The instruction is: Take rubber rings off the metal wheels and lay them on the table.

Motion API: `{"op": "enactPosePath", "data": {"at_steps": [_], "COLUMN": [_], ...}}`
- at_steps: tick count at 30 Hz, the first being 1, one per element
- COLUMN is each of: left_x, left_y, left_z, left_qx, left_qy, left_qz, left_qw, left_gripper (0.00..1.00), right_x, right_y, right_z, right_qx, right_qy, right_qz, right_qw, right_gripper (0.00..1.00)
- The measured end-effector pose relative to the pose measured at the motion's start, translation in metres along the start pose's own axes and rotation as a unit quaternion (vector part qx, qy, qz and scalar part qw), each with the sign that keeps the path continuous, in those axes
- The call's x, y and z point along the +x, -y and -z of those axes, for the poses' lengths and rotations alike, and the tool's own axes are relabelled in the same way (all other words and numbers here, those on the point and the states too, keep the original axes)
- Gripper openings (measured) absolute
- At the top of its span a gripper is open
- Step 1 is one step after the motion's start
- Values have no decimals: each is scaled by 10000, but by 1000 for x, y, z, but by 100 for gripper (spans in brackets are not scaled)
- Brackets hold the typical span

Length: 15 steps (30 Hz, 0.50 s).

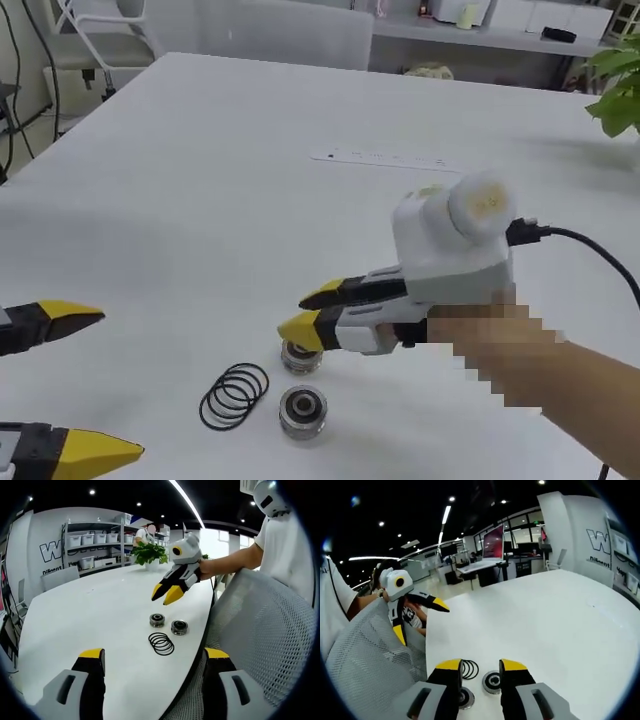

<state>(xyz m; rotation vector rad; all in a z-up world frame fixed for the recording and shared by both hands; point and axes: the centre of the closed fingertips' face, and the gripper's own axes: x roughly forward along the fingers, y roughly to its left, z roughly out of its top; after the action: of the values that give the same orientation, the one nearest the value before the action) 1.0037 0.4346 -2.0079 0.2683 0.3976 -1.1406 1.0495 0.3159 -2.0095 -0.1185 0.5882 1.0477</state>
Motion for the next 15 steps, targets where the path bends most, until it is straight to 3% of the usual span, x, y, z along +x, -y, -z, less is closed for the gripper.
{"op": "enactPosePath", "data": {"at_steps": [5,10,15], "left_x": [-2,-4,-4], "left_y": [-2,-1,-1], "left_z": [-5,-10,-11], "left_qx": [0,-44,-7], "left_qy": [99,183,167], "left_qz": [20,78,128], "left_qw": [9999,9998,9998], "left_gripper": [78,79,80], "right_x": [-16,-35,-56], "right_y": [1,1,-8], "right_z": [-7,-15,-14], "right_qx": [-113,-12,-86], "right_qy": [10,242,448], "right_qz": [16,48,42], "right_qw": [9999,9997,9990], "right_gripper": [41,48,64]}}
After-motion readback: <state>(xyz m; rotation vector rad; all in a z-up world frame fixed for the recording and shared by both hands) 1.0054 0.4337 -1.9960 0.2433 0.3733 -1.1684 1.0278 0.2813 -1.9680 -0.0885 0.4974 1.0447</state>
